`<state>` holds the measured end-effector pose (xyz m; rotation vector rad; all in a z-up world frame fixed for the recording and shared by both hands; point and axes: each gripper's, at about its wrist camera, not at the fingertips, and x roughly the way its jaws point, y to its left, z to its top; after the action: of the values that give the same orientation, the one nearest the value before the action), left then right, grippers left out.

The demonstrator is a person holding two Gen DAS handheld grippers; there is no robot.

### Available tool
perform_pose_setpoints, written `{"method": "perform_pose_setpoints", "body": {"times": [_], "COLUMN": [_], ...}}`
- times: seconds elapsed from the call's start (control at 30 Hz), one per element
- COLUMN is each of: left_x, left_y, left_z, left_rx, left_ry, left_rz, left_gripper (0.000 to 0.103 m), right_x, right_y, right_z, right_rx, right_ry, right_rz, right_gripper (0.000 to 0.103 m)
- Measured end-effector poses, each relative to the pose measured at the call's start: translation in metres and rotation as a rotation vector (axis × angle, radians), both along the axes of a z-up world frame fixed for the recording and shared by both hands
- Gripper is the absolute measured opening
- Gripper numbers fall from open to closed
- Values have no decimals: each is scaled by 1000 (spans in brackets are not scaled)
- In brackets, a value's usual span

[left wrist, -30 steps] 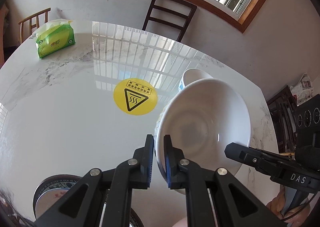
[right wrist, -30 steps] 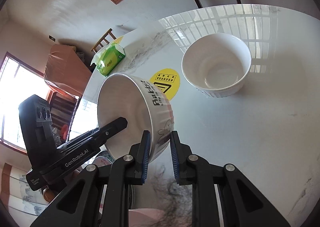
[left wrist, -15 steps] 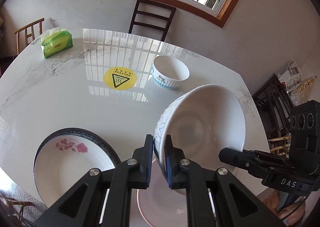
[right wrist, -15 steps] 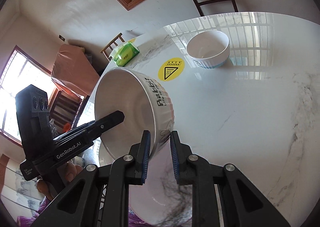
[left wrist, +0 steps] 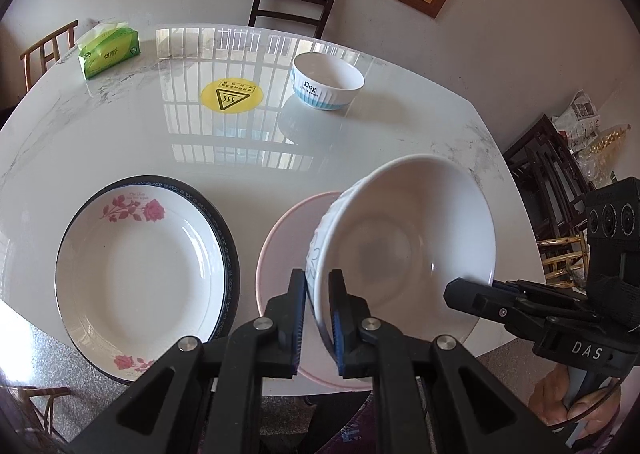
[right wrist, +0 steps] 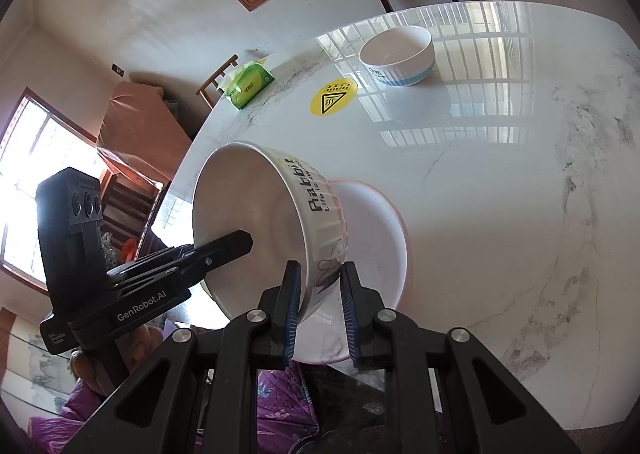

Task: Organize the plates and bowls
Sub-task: 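Carry the white lettered bowl over the pink bowl and lower it inside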

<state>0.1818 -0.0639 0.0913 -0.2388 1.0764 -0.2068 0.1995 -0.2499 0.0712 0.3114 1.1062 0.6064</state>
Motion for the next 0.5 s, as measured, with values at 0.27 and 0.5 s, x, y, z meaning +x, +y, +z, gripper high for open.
{"method": "perform_pose_setpoints", "body": {"times": [0.27,0.5], "left_x": [-4,0], "left_y": [-4,-6], "left_z": [-10,-23], "left_rx": [22,28], "left_ry": [38,76], "left_rz": [-12,-21], "left_gripper": [12,12], "right_x": [-7,-4], "right_y": [0,0], "right_z": [-14,-23], "right_rx": [-23,-31], "right_ry": [46,84], "right_rz": [1,-5], "right_gripper": [19,19]}}
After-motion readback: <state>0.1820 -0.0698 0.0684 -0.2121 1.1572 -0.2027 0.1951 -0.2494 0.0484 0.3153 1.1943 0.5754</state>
